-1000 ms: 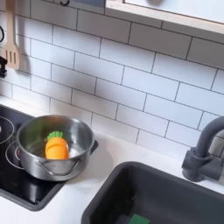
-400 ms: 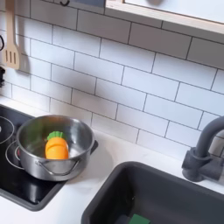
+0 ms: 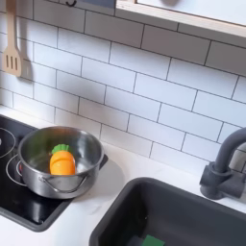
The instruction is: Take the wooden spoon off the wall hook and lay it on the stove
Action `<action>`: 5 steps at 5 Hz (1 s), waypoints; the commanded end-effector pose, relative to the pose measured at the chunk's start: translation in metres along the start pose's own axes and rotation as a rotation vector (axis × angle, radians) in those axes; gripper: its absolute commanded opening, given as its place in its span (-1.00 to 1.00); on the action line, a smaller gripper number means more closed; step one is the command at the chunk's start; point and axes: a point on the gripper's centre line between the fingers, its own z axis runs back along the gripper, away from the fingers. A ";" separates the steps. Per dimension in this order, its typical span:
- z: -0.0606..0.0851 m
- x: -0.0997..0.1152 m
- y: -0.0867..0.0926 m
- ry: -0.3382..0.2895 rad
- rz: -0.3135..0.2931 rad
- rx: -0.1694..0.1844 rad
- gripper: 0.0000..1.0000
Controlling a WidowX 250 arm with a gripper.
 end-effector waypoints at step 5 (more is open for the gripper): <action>-0.041 -0.031 -0.021 0.116 -0.174 -0.050 -1.00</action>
